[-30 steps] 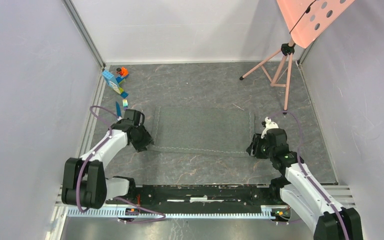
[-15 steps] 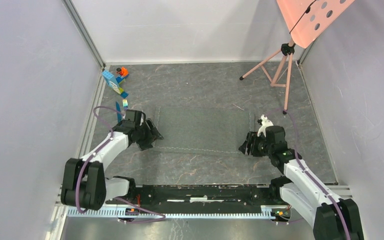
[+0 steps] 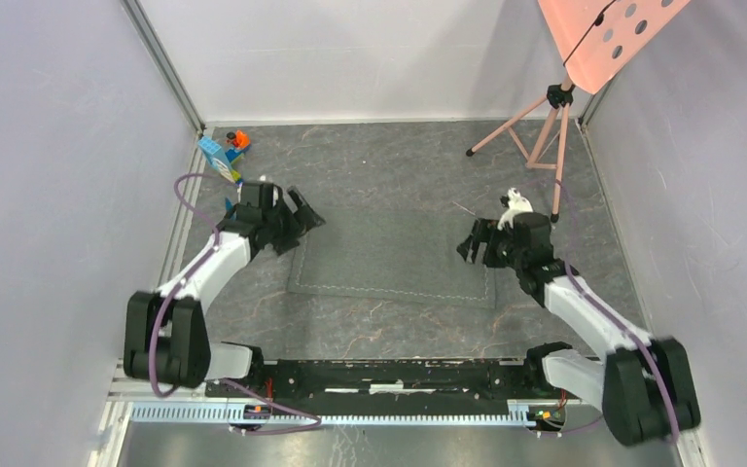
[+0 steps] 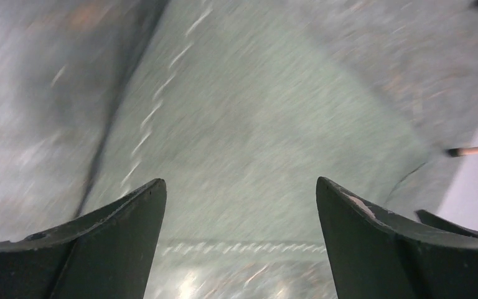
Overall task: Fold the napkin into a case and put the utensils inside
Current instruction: Pass from the right arm to the left
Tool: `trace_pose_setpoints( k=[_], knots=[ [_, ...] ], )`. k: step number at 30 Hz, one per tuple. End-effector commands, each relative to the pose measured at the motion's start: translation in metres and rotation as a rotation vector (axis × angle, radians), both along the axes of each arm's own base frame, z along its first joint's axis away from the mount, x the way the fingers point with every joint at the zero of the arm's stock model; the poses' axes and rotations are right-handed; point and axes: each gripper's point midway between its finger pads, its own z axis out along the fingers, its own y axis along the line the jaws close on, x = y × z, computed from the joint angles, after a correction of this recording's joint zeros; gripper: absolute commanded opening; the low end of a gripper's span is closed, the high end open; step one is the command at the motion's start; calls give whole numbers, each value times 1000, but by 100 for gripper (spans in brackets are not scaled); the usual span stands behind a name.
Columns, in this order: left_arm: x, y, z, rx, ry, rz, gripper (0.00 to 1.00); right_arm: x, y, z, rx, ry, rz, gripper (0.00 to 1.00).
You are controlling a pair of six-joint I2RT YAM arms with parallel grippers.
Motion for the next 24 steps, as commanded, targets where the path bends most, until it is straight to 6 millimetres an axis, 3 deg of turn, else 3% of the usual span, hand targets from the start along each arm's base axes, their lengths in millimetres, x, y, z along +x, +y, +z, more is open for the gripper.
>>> trace_pose_setpoints(
  k=[1, 5, 8, 12, 15, 18, 22, 24],
  knots=[
    [79, -35, 34, -172, -141, -24, 96, 74, 29, 48, 122, -190, 47, 84],
    [116, -42, 24, -188, -150, -20, 96, 106, 31, 29, 170, -154, 39, 83],
    [134, -35, -2, -155, -108, 27, 96, 116, 19, 8, 158, -128, 10, 81],
    [136, -8, -54, -72, -17, 136, 97, 113, -9, -26, 92, -66, -50, 81],
    [133, 2, -69, -24, 11, 144, 97, 109, -20, -30, 34, -48, -50, 80],
    [131, 3, -53, -7, -18, 121, 97, 109, -12, -11, 56, -79, 3, 81],
    [135, -19, -10, -88, -98, 54, 98, 117, 10, 21, 145, -144, 81, 81],
    [142, -28, 4, -143, -118, 36, 98, 123, 17, 25, 194, -153, 95, 81]
  ],
)
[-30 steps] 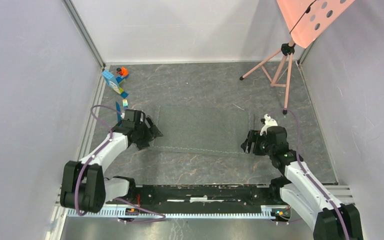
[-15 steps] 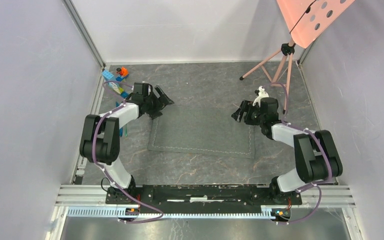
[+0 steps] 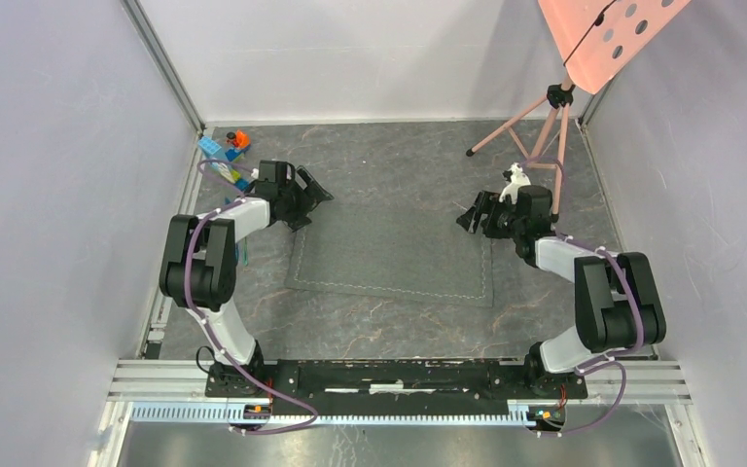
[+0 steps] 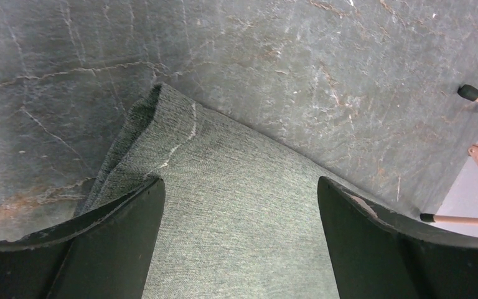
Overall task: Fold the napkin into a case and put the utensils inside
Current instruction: Pass from the right arm to the left
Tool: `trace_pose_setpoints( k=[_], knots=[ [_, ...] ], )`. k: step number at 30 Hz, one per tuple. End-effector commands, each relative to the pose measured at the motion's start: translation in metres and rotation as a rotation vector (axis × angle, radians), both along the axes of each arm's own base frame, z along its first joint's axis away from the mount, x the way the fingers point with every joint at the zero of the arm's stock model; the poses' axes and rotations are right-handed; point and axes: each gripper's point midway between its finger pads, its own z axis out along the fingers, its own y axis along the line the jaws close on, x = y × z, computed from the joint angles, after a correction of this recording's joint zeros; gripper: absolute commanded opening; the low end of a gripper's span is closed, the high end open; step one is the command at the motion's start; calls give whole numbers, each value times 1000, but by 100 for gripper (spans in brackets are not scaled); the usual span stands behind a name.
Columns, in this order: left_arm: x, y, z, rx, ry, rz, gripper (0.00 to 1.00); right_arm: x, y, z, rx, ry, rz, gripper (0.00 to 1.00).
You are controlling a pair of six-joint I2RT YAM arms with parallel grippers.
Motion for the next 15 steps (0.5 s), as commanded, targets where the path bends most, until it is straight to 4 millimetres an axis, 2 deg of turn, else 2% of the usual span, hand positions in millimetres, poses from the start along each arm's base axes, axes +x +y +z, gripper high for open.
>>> trace_pose_setpoints(
  k=[1, 4, 8, 10, 15],
  knots=[
    [16, -13, 46, -55, -99, -37, 98, 26, 24, 41, 98, -118, 85, 81],
    [28, -12, 42, -45, -90, -31, 98, 35, 20, 31, 84, -103, 66, 81],
    [39, -2, 10, -2, -25, 2, 98, 40, 10, 7, 76, -51, 34, 81],
    [40, 8, -10, 23, 15, 33, 98, 38, 2, -6, 62, -28, 13, 81],
    [30, 26, -35, 110, 75, 80, 99, 33, -25, -39, -13, 41, -47, 81]
  ],
)
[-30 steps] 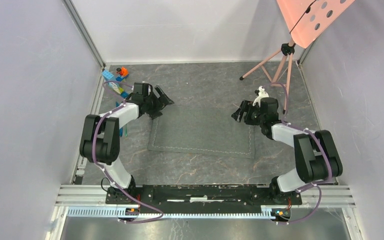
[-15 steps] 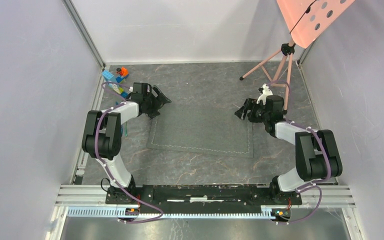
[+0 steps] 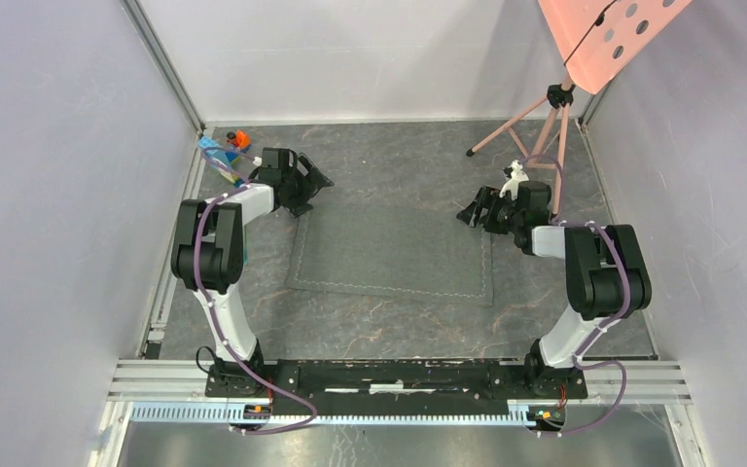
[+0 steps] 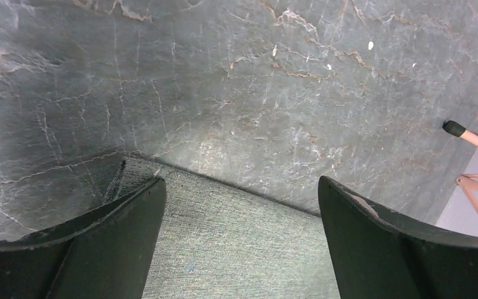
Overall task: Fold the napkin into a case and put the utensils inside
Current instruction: Pass from the right arm to the left
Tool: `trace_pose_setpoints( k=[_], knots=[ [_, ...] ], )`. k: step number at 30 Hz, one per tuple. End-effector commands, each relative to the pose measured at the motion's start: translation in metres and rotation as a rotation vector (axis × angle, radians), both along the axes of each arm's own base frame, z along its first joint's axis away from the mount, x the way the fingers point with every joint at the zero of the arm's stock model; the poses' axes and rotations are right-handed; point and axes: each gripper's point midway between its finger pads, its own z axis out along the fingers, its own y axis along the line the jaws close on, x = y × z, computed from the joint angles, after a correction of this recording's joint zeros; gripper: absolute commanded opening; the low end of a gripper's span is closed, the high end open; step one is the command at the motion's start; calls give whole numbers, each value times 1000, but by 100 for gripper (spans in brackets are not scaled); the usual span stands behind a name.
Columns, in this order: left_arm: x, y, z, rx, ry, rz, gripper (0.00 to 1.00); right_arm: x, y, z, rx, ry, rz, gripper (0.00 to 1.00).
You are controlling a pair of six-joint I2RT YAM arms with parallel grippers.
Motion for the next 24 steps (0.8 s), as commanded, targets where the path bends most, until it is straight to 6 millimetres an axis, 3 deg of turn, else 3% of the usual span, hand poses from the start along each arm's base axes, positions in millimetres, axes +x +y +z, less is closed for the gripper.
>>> trace_pose_setpoints(
  k=[1, 5, 8, 12, 14, 16, 19, 21, 24],
  knots=[
    [-15, 29, -33, 122, 94, 72, 99, 2, -26, -21, -87, 26, -55, 81],
    [-24, 43, -18, 198, 70, 86, 99, 5, -35, -10, -156, 20, -62, 80],
    [-21, 47, 15, 229, 14, 81, 99, 13, -36, 17, -181, -18, -59, 80],
    [-25, 33, 71, 224, -80, 38, 100, 11, -15, 58, -215, -73, -6, 81],
    [-35, 17, 85, 174, -106, -4, 100, 1, 5, 70, -202, -97, 50, 82],
    [-51, -3, 84, 97, -104, -56, 100, -18, 31, 72, -153, -98, 132, 82],
    [-82, -26, 67, 12, -73, -122, 100, -56, 57, 68, -7, -76, 218, 82],
    [-103, -29, 49, -23, -36, -133, 100, -75, 63, 64, 42, -78, 249, 82],
    [-125, -19, 32, 7, -11, -111, 100, -96, 56, 45, 16, -42, 248, 82]
  ],
)
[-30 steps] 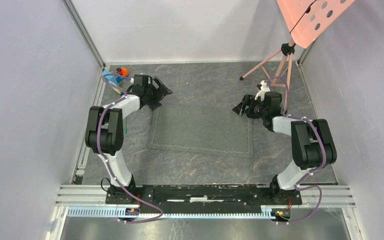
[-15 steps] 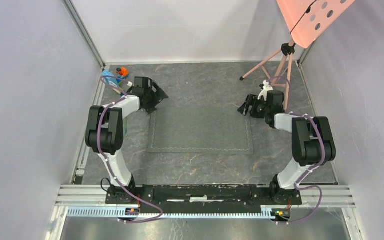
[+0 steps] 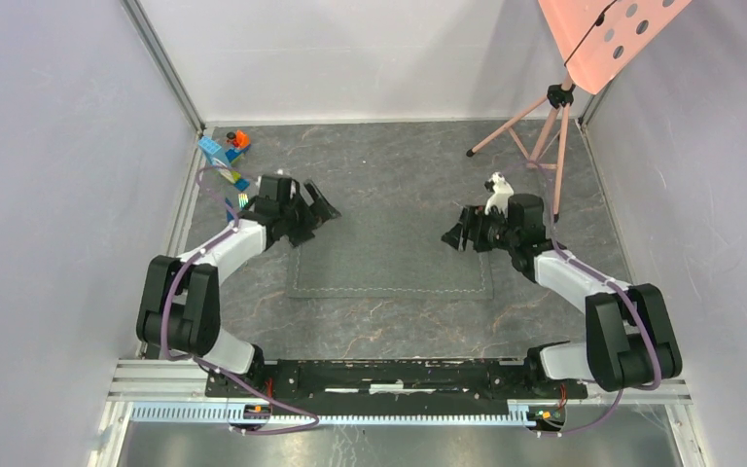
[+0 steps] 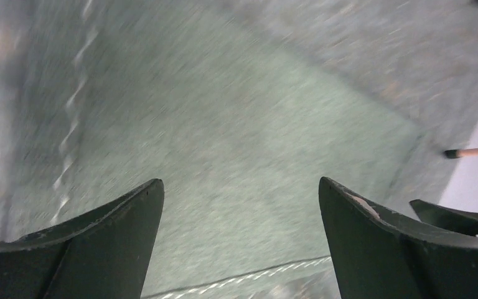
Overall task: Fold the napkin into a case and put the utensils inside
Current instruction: Pass from the right arm to the left
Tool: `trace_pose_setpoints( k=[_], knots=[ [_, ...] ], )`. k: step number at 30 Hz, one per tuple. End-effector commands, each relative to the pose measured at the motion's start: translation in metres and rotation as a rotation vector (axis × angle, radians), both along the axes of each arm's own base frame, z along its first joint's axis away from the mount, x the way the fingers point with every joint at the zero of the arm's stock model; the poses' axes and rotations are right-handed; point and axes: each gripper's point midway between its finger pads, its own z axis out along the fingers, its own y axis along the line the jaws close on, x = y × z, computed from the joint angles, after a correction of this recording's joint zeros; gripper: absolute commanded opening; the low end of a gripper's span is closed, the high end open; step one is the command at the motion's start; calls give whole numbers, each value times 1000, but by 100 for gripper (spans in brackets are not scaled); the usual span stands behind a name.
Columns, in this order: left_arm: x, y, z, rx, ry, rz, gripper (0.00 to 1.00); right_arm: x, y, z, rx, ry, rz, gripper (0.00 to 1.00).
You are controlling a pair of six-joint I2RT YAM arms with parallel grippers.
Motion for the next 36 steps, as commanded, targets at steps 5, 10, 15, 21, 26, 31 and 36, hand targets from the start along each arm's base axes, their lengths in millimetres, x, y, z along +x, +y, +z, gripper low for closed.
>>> trace_pose_setpoints(
  k=[5, 10, 15, 21, 26, 31, 36],
  knots=[
    [-62, 22, -57, 37, 139, 59, 100, -53, -19, -60, -15, 131, -14, 82],
    [-88, 49, -74, 145, 182, 143, 100, -63, -57, -90, -154, 192, -106, 82],
    [-101, 38, -43, 79, 120, 85, 100, -56, -65, -62, -251, 154, -113, 84],
    [-89, 17, 80, 17, -136, -76, 100, -45, -81, -26, -390, 241, -199, 95],
    [-67, 19, 191, 89, -418, -130, 100, -34, -87, -34, -430, 385, -272, 91],
    [-59, 23, 253, 159, -571, -166, 100, -18, -75, -38, -487, 468, -66, 80],
    [-59, 32, 245, 224, -629, -154, 100, -11, -86, -52, -569, 519, -48, 74]
  ],
)
